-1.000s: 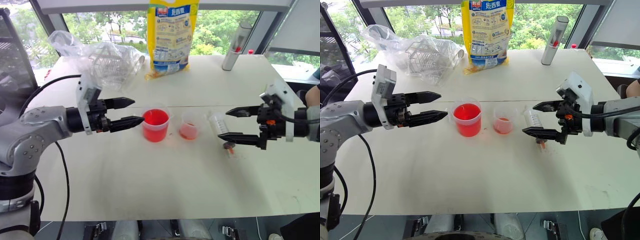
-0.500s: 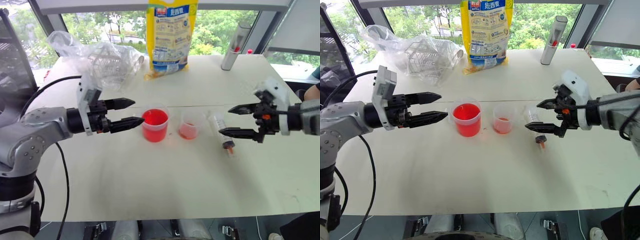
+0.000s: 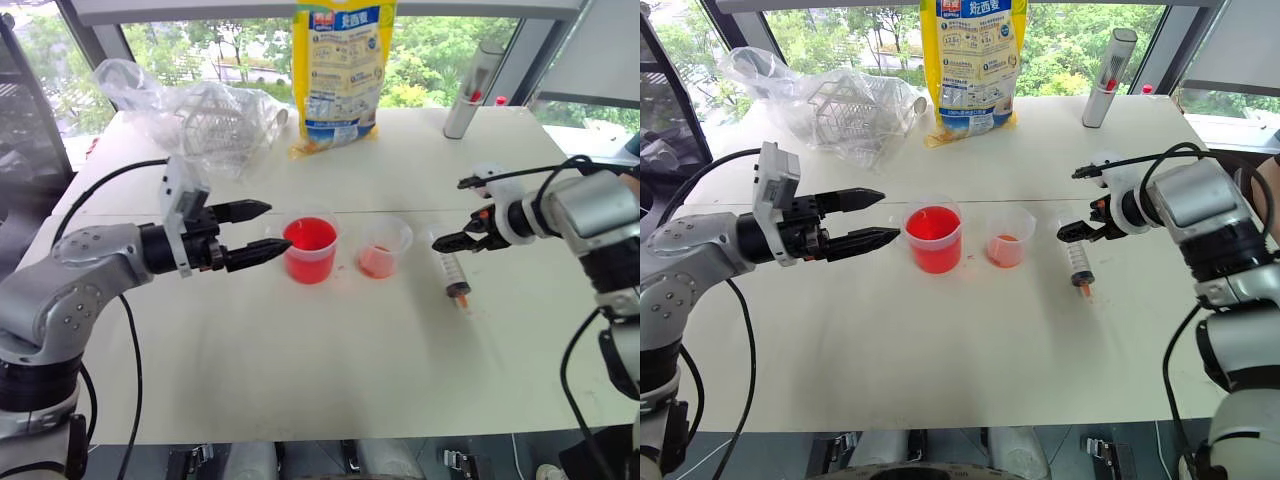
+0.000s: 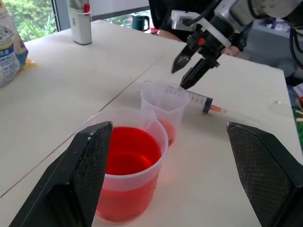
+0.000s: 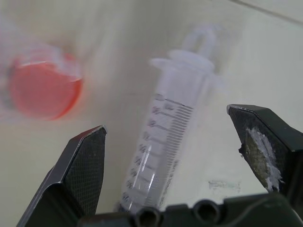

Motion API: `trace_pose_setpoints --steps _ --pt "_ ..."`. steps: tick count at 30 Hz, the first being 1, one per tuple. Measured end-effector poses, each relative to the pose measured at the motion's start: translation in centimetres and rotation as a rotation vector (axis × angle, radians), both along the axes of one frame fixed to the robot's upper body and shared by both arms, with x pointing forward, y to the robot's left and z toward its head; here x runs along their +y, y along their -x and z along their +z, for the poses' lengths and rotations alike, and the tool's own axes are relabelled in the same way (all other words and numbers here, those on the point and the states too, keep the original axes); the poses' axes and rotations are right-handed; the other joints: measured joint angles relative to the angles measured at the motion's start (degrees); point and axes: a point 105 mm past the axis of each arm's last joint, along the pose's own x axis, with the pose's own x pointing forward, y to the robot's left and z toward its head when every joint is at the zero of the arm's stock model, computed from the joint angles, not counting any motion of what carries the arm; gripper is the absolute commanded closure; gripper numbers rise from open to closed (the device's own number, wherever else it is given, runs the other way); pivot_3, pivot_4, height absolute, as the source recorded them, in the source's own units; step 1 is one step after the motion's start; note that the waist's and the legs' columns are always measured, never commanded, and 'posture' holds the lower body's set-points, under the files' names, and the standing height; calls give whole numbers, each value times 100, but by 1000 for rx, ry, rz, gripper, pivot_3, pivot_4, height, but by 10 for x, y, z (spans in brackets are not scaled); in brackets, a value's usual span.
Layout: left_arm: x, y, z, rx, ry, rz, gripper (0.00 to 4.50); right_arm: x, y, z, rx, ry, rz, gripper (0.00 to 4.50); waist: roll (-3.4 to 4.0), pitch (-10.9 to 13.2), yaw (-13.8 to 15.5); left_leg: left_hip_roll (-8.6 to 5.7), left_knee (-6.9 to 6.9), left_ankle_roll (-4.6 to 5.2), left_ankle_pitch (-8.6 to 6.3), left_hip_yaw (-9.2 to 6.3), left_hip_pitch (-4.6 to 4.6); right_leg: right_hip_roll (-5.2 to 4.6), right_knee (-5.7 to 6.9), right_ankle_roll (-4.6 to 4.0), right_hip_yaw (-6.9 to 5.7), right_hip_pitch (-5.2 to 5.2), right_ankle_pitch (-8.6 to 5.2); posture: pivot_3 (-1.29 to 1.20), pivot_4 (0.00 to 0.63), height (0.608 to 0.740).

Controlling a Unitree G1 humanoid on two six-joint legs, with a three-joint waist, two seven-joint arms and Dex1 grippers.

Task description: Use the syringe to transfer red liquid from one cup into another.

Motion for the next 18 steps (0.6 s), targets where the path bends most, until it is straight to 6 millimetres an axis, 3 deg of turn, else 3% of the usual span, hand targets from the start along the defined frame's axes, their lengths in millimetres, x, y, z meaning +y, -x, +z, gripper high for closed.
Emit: trace_pose_setpoints --steps 5,10,18 --pt "3 0 -4 11 2 20 527 2 -7 -7 66 -31 -72 39 2 -2 0 0 0 0 0 -1 -3 1 1 1 -2 -3 1 0 150 740" --pt "1 3 -3 -11 -2 23 527 10 -6 -28 159 -32 -99 39 2 -2 -1 -2 3 0 0 -1 -4 0 1 2 -2 -2 2 0 150 740" --pt "3 3 -4 -8 -2 38 527 12 -8 -40 184 -3 -105 39 2 -4 -6 -5 3 0 0 -1 -4 2 2 3 -3 -2 2 0 150 740"
